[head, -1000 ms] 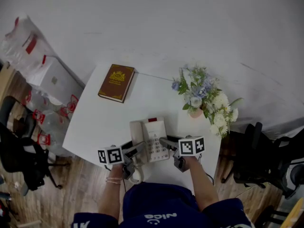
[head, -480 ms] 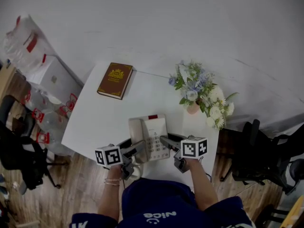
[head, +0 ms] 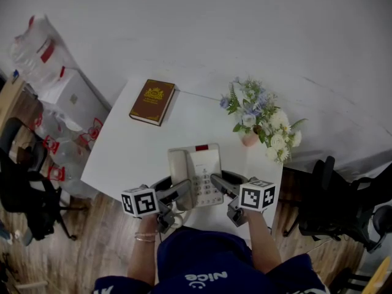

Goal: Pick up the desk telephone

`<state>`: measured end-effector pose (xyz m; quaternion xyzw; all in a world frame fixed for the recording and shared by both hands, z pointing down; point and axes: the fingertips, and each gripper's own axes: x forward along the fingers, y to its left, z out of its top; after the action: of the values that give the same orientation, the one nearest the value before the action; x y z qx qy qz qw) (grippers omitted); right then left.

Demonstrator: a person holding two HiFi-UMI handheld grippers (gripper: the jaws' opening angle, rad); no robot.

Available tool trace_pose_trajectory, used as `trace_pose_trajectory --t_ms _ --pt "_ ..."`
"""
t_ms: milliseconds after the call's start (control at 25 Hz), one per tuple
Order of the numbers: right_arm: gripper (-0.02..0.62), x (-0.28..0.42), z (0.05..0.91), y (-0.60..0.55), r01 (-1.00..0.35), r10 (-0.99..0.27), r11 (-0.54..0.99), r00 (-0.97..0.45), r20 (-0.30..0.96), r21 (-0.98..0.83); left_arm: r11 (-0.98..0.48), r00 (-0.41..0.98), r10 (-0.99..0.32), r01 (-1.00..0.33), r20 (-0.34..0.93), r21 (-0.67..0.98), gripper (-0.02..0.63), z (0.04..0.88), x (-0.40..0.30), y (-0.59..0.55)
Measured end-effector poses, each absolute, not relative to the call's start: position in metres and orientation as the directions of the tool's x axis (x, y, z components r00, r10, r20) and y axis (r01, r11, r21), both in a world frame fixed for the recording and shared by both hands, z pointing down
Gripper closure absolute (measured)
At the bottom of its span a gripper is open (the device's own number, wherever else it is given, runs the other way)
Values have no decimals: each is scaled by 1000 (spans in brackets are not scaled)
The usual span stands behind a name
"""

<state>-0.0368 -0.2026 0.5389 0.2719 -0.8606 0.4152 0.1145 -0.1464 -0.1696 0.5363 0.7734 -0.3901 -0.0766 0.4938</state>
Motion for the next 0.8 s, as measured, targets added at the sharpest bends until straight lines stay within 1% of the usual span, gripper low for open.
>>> trace_pose_trajectory --t_ms 400,600,800 --pt "402 -30 508 -194 -556 -411 515 -828 381 -653 -210 686 -673 -535 277 818 216 506 -141 -161" --pt "403 -26 495 -194 -556 -429 520 -826 364 -649 -232 697 -672 -519 250 823 216 492 -136 -162" --pt "405 -24 478 -193 -554 -444 537 -827 346 -635 -232 688 -670 -550 277 803 216 483 -139 -160"
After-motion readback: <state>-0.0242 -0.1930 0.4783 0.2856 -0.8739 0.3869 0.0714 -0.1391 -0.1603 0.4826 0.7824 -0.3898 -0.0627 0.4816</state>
